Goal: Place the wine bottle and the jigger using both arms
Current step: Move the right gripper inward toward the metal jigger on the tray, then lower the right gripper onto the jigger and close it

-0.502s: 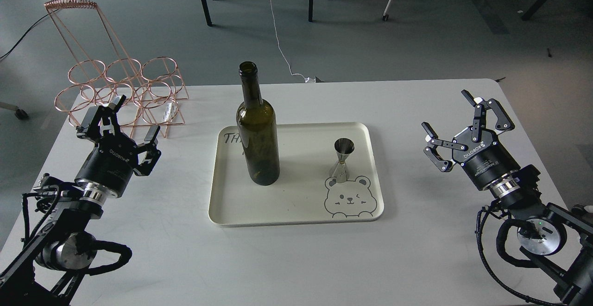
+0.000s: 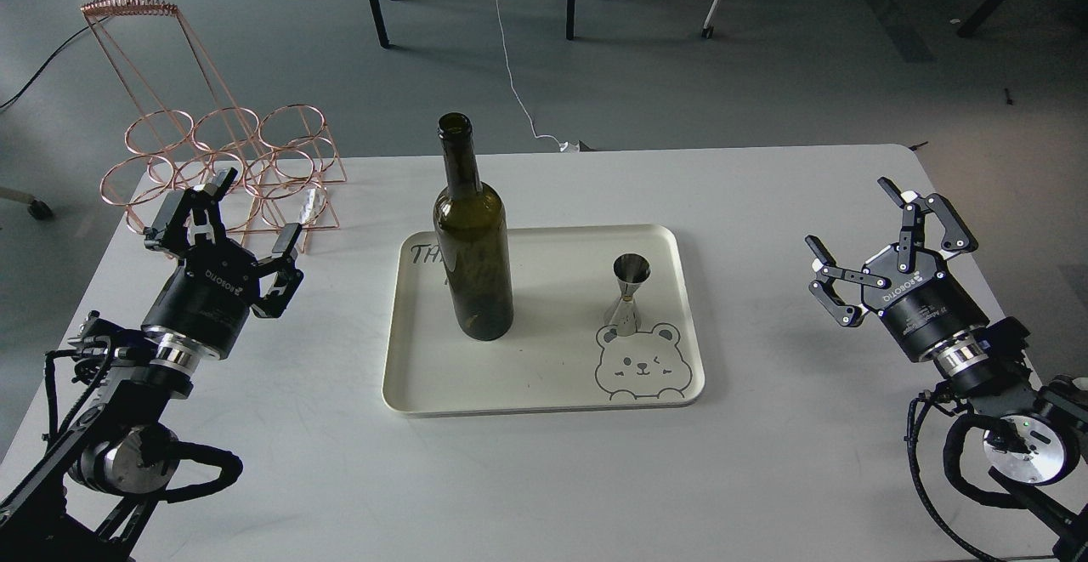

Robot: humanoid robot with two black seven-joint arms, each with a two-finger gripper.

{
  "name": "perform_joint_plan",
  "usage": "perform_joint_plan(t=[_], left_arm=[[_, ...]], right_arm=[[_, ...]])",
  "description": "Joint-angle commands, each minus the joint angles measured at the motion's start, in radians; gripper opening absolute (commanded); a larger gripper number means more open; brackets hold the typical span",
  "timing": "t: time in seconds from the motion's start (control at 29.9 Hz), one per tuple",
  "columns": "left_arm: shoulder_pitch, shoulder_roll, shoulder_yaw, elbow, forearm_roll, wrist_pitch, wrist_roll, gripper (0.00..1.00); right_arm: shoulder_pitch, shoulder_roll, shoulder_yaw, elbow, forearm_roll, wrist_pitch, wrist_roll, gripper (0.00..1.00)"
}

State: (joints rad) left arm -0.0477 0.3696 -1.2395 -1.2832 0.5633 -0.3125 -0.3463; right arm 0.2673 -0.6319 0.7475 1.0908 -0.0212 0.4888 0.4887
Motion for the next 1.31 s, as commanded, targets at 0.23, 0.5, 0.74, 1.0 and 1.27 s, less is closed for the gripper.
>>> perform_joint_plan(t=[0.23,0.5,0.74,1.0,1.27], left_arm=[[-0.003,0.023,0.002,-0.004,0.001,-0.031,-0.02,0.98],[-0.004,0.029,0.002,-0.01,0.001,-0.031,-0.02,0.98],[-0.003,0.026,0.002,-0.027,0.001,-0.031,-0.02,0.98],[-0.018,0.023,0.002,-0.027,0.001,-0.03,-0.017,0.98],[-0.02,0.017,0.003,-0.028,0.001,-0.031,-0.016,0.98]], right_arm=[[-0.004,-0.12,0.003,-0.008,-0.063,0.0,0.0,0.99],[0.0,-0.153,0.141,0.138,-0.72,0.0,0.0,0.99],[-0.007,-0.141,0.026,0.314,-1.259,-0.453,0.0,0.98],[-0.005,-0.059,-0.089,0.235,-1.773,-0.841,0.0,0.96],[0.029,0.052,-0.096,0.084,-2.112,-0.911,0.0,0.97]])
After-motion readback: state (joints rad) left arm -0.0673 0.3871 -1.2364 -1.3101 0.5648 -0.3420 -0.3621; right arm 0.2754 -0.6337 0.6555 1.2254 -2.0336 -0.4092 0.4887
